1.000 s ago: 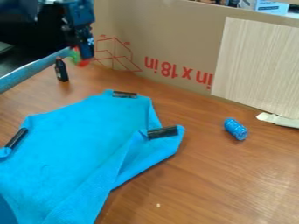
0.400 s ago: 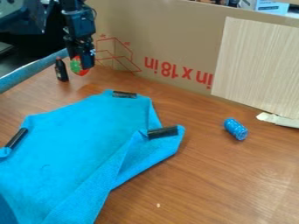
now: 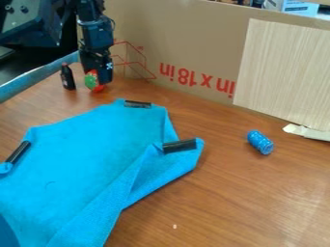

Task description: Moves the fruit from the cloth to the left of the table

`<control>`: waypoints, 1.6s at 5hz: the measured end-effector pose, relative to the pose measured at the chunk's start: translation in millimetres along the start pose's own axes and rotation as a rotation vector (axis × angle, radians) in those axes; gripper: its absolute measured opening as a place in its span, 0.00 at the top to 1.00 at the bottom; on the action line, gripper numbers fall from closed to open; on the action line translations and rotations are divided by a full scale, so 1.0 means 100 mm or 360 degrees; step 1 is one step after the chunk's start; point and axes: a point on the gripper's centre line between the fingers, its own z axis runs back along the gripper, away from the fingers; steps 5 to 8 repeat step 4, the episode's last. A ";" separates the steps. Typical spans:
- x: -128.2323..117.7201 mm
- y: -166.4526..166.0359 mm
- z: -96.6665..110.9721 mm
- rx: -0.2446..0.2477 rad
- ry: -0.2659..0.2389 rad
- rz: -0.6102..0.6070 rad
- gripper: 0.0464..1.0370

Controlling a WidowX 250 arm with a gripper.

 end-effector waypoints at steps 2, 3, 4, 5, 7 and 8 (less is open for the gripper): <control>-0.01 -0.09 -0.05 -0.0076 -0.0016 -0.0041 0.04; -0.04 -0.12 0.28 -0.0053 -0.0129 -0.0079 0.04; -0.21 -0.11 0.61 0.0014 -0.0247 -0.0104 0.04; -0.21 -0.11 0.61 0.0014 -0.0247 -0.0104 0.04; -0.21 -0.11 0.61 0.0014 -0.0247 -0.0104 0.04; -0.21 -0.11 0.61 0.0014 -0.0247 -0.0104 0.04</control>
